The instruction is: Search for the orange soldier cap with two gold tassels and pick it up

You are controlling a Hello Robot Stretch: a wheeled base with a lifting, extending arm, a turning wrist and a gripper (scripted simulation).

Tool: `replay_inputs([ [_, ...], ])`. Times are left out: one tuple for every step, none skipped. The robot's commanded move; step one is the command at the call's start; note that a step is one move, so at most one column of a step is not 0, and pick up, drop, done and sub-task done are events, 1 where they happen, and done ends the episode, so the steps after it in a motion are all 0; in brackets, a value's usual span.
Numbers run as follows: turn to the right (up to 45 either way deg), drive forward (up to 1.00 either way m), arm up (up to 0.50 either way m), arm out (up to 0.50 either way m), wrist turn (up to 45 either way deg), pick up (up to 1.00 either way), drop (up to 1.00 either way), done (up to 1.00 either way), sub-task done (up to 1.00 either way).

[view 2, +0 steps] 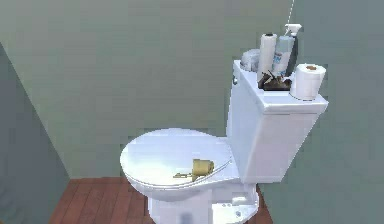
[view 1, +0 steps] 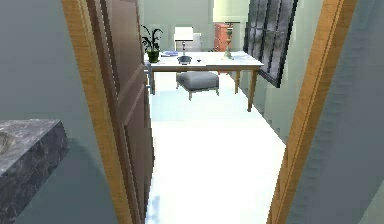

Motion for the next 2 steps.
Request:
replay_inputs([
  [0.0,0.00,0.50,0.00,0.0,0.00,0.00,0.00,0.00],
  [0.0,0.00,0.18,0.00,0.0,0.00,0.00,0.00,0.00],
])
